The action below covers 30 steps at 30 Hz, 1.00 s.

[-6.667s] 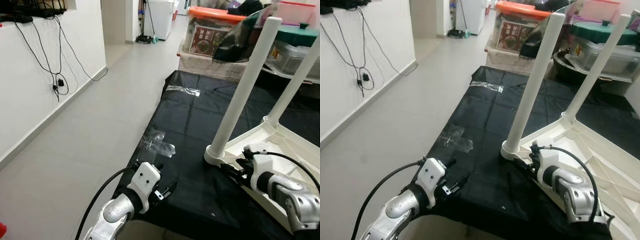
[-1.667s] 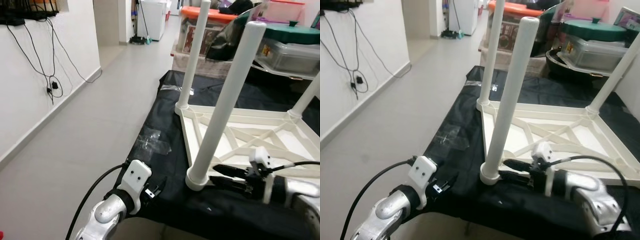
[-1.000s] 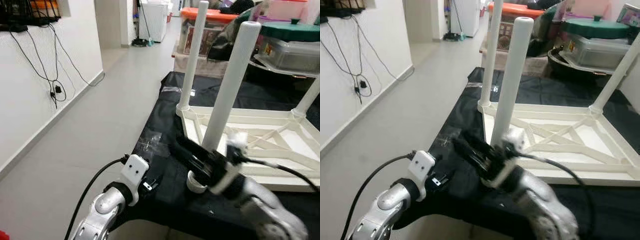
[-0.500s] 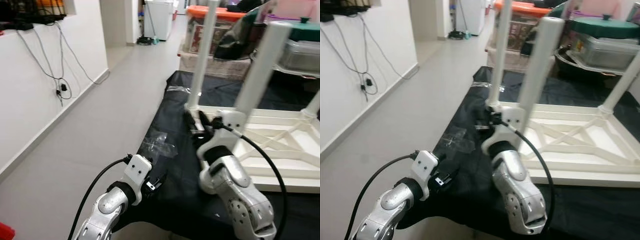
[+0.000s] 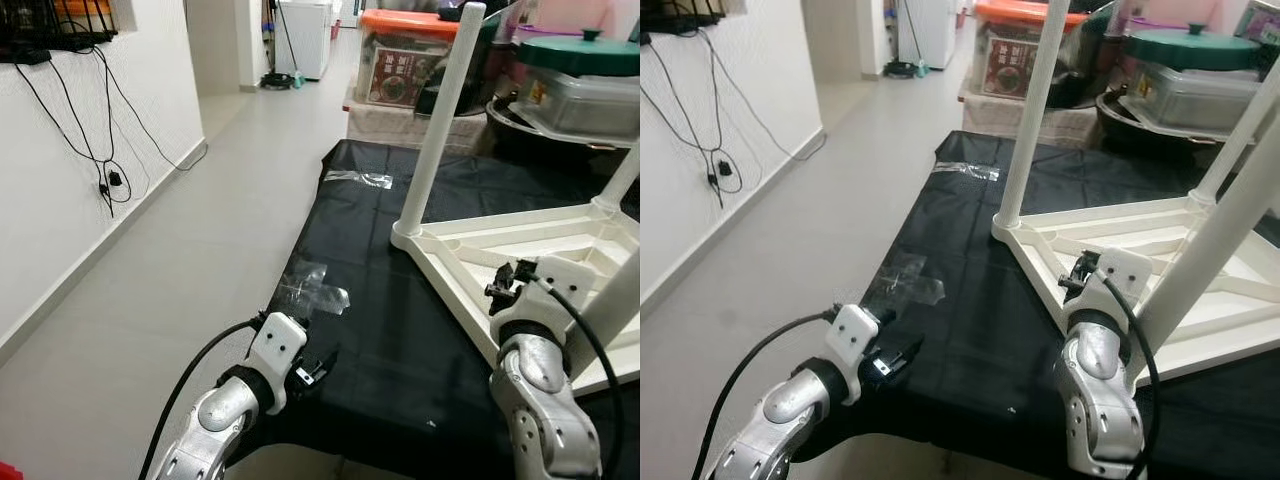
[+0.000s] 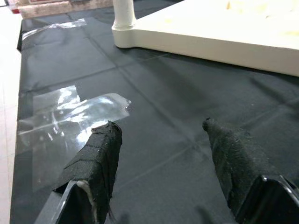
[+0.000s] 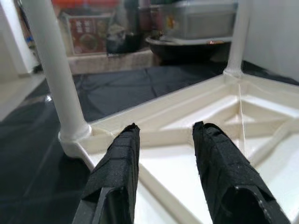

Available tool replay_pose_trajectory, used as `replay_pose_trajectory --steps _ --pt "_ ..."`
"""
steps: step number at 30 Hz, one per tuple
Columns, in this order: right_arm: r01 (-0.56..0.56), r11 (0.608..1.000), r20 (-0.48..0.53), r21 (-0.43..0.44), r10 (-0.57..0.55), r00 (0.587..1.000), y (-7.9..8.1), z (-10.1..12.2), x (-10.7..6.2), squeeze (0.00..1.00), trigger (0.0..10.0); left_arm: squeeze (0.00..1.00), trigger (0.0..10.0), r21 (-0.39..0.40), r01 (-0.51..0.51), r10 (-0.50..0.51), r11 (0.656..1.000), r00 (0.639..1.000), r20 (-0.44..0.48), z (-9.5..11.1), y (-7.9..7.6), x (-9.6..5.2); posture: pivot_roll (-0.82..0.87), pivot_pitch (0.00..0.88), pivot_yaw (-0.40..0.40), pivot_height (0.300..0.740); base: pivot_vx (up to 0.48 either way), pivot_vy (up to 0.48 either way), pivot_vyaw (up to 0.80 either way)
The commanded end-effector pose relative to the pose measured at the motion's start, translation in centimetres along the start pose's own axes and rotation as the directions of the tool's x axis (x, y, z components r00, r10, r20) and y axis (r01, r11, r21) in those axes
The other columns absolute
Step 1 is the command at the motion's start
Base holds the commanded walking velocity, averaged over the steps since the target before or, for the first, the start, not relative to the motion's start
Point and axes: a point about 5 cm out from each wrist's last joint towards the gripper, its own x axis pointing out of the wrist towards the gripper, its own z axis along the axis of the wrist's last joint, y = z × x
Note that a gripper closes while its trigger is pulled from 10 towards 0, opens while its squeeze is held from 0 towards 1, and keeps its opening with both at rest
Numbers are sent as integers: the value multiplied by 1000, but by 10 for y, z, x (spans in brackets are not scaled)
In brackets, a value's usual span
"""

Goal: Building children table

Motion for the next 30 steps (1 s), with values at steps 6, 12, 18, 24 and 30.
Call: replay_pose_trajectory --steps 6,12,18,24,30 --pt "-240 968 -117 -71 231 966 26 4 40 0 10000 0 10000 16 29 -29 999 1000 -5 2 -6 -4 103 0 -79 740 0 0 0" --pt "-301 946 -330 -120 248 911 31 -12 72 0 10000 0 10000 33 58 -58 998 998 5 9 -15 -11 118 0 -110 740 0 0 0" --pt "-331 930 -473 -158 223 852 34 -24 88 0 10000 0 10000 7 65 -65 998 998 4 16 -23 -25 128 38 -138 740 0 0 0" --pt "-406 885 -563 -228 220 797 30 -35 91 0 10000 0 10000 -20 72 -72 997 997 -6 21 -32 -38 126 100 -154 740 0 0 0" --pt "-455 857 -604 -242 234 762 26 -36 93 1000 10000 0 10000 -46 72 -73 996 997 -20 23 -37 -46 118 130 -163 740 0 0 0"
